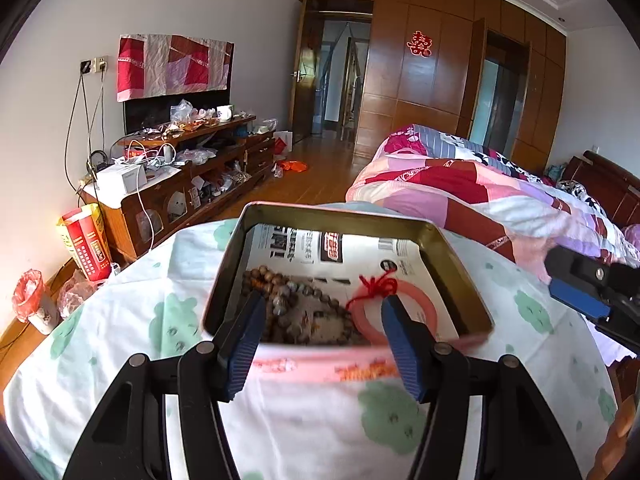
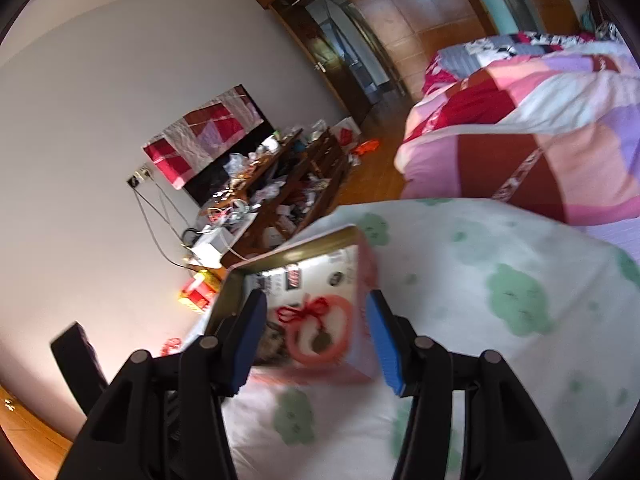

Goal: Organize jewelry
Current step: 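Move both tools back over the remaining jewelry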

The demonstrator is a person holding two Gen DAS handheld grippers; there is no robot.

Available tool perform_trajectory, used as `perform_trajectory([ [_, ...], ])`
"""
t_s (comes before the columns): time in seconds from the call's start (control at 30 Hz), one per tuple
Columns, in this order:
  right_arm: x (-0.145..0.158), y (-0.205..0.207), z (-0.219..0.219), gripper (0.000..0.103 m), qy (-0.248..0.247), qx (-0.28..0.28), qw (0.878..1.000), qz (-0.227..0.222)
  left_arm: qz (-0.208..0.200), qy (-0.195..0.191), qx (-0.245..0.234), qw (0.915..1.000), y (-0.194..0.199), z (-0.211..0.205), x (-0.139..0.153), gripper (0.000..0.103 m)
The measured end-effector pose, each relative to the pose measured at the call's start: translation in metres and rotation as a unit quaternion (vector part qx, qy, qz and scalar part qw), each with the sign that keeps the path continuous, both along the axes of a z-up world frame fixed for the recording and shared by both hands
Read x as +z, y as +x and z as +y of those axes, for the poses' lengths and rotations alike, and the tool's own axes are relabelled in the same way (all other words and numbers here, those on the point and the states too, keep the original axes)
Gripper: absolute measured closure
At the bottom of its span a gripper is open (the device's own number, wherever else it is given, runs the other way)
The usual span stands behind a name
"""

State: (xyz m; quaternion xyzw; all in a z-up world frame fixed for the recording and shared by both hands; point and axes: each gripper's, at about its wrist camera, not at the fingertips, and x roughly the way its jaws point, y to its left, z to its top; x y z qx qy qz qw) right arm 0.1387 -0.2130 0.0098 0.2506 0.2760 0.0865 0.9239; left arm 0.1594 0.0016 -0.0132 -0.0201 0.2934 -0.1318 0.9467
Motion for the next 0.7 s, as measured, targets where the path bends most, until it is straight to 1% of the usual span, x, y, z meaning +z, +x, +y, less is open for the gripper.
perform_trajectory([
  [0.1, -0.004, -0.014, -0.009, 0.048, -0.010, -0.012, 1.000, 0.011, 0.008, -0.009, -0.010, 0.9999, -0.012, 0.006, 0.001, 0.042],
  [0.2, -0.014, -0.029, -0.018, 0.048, -0.010, -0.019, 0.999, 0.030, 0.023, -0.019, -0.007, 0.9995, -0.022, 0.015, 0.000, 0.042],
  [0.3, -0.021, -0.041, -0.021, 0.048, -0.029, -0.018, 0.998, 0.046, 0.039, -0.030, -0.010, 0.9987, -0.032, 0.022, -0.003, 0.042],
  [0.47, -0.031, -0.058, -0.020, 0.048, -0.044, -0.008, 0.997, 0.064, 0.052, -0.029, -0.007, 0.9982, -0.053, 0.029, -0.006, 0.042],
  [0.53, -0.032, -0.063, -0.019, 0.048, -0.050, -0.002, 0.996, 0.069, 0.065, -0.040, -0.018, 0.9969, -0.063, 0.032, -0.009, 0.043],
  [0.63, -0.035, -0.073, -0.018, 0.048, -0.059, 0.006, 0.995, 0.077, 0.077, -0.032, -0.028, 0.9962, -0.076, 0.028, -0.014, 0.043],
  [0.7, -0.037, -0.083, -0.017, 0.048, -0.068, 0.013, 0.994, 0.081, 0.081, -0.016, -0.043, 0.9956, -0.085, 0.023, -0.015, 0.043],
])
